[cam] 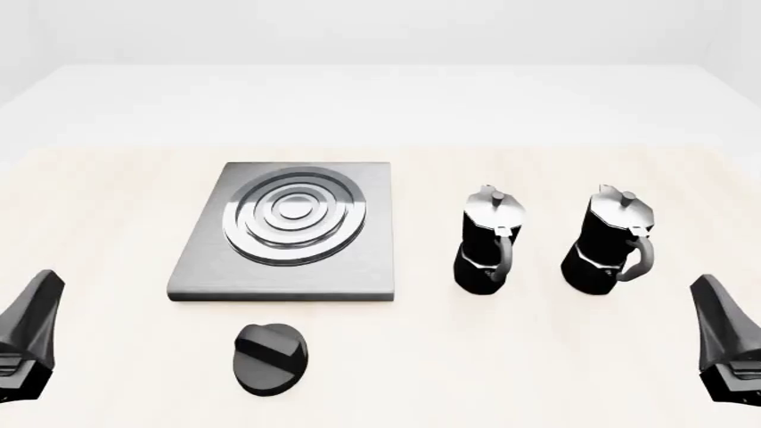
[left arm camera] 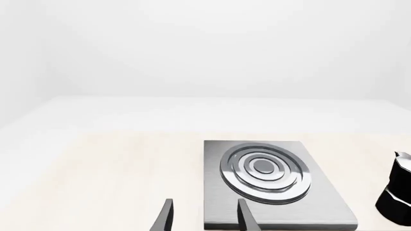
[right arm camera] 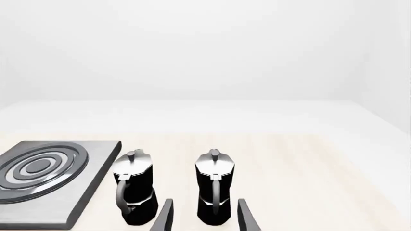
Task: Turn off the stove.
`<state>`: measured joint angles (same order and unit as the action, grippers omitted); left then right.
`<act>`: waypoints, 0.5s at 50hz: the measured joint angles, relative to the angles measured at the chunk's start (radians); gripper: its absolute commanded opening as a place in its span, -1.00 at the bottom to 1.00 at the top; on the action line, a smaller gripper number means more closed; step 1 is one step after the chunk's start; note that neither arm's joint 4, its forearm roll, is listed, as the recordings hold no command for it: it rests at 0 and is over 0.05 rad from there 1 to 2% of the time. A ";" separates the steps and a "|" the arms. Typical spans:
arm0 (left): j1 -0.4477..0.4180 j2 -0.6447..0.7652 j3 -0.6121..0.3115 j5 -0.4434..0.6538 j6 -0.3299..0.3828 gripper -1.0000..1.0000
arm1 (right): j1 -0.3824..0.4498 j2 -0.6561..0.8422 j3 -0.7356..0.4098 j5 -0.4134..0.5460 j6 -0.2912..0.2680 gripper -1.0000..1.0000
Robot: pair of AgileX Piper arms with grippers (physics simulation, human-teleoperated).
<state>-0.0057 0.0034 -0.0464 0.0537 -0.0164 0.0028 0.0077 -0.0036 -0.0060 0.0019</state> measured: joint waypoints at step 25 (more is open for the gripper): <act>0.005 0.028 0.022 -0.049 0.009 1.00 | 0.000 0.018 0.002 -0.013 -0.004 1.00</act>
<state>-0.0009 0.0310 -0.0246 0.0048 -0.0075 0.0033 0.0256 -0.0020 -0.0194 -0.0024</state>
